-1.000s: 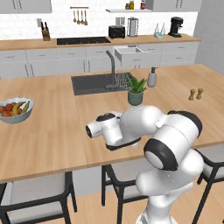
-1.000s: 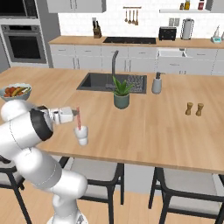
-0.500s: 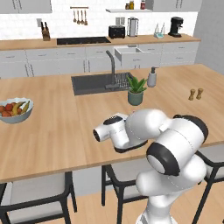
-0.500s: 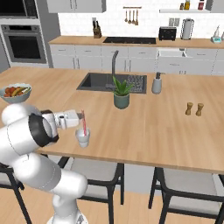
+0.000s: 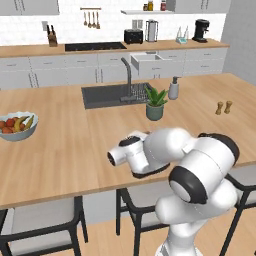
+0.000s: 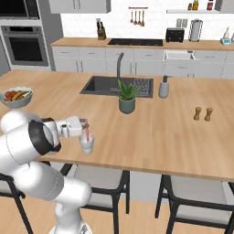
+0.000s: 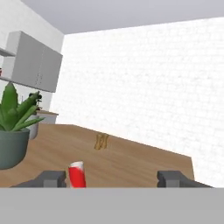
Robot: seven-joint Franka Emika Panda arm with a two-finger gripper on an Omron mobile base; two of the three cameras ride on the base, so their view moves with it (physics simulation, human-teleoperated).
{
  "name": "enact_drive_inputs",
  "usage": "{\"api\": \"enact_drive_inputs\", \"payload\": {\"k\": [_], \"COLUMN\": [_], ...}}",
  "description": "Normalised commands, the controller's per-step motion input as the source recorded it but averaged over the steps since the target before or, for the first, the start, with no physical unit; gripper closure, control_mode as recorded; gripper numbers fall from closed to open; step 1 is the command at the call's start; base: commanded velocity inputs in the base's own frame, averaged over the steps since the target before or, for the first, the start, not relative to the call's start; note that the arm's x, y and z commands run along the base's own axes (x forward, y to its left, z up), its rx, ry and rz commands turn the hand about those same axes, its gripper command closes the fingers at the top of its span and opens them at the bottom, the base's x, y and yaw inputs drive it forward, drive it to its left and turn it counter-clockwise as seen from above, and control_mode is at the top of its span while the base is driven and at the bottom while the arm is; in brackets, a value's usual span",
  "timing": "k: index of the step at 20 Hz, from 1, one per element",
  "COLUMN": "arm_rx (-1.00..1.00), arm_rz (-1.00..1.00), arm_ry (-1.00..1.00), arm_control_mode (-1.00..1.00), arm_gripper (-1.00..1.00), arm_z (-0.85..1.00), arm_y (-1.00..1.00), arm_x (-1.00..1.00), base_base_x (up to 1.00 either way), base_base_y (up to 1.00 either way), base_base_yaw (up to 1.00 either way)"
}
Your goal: Take a straw from the drawer in front and place it inside the glass cup on the dining counter.
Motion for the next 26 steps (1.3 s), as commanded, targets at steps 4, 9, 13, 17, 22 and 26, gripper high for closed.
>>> {"api": "enact_drive_inputs", "payload": {"k": [4,9,13,17,22,26], "arm_rx": [0.14,0.3,0.49,0.5,0.3,0.17], "arm_rz": [0.0,0.01,0.09,0.13,0.14,0.1], "arm_ry": [-0.16,-0.03,0.15,0.29,0.23,0.23], "arm_control_mode": [-1.0,-1.0,-1.0,-1.0,-1.0,-1.0], "arm_gripper": [-1.0,-1.0,-1.0,-1.0,-1.0,-1.0], "arm_z": [0.87,1.0,0.99,0.76,0.15,-0.03], "arm_y": [0.0,0.0,-0.01,-0.22,-0.45,-0.47], "arm_x": [-0.61,-0.53,-0.22,-0.37,-0.64,-0.53], "base_base_x": [0.0,0.0,0.0,0.0,0.0,0.0], "base_base_y": [0.0,0.0,0.0,0.0,0.0,0.0], "base_base_yaw": [0.0,0.0,0.0,0.0,0.0,0.0]}}
